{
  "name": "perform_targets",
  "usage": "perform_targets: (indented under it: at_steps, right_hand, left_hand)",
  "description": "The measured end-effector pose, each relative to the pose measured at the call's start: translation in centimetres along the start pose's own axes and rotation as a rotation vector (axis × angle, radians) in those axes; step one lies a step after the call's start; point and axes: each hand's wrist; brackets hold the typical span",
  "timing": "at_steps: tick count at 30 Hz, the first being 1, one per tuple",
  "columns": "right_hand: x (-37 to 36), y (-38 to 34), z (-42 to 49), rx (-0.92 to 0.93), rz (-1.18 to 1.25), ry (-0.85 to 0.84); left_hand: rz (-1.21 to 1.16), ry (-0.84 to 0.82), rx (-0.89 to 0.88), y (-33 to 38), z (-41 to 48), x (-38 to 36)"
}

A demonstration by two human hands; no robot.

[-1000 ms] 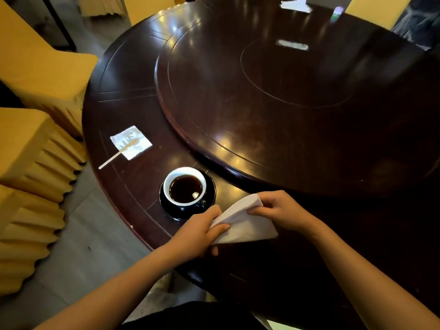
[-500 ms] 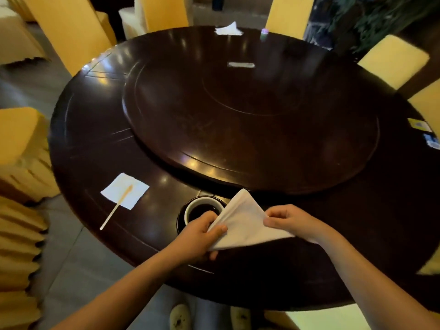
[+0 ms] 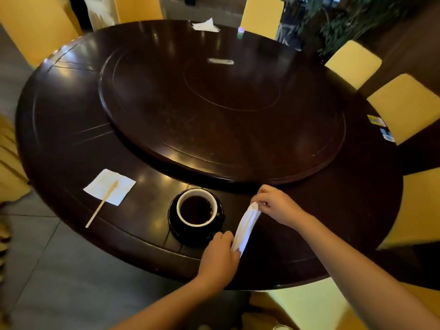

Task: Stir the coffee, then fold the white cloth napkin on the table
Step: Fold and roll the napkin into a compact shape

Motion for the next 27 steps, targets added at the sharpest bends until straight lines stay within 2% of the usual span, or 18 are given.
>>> perform_targets:
  at_steps: [10, 18, 21, 24, 27]
  right_hand:
    - [-4.8, 1.0, 3.0, 0.092, 0.069, 0.09]
    - [-7.6, 2.1, 3.5, 0.003, 0.126, 0.086]
    - [-7.8, 2.9, 3.3, -0.023, 0.027, 0.082]
    - [-7.7, 4.4, 3.2, 0.013, -0.14, 0.007]
    - [-7.2, 5.7, 3.0, 0.014, -0.197, -0.021]
  left_hand:
    - [0.073, 0.19, 0.116, -0.4, -0.4, -5.7]
    - [-0.03, 0.245, 0.17, -2.0, -1.5, -7.8]
    - [-0.032, 0.261, 0.168, -2.1, -1.3, -8.0]
    - [-0.036, 0.264, 0.165, -2.3, -1.3, -8.2]
    - [-0.044, 0.269, 0.16, -2.3, -1.4, -8.3]
Point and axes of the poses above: each hand's wrist, its own z-axis towards the middle knuckle, its own x-axis out of the back of the hand, y = z × x, and after that the axes turned 8 degrees about y, right-handed
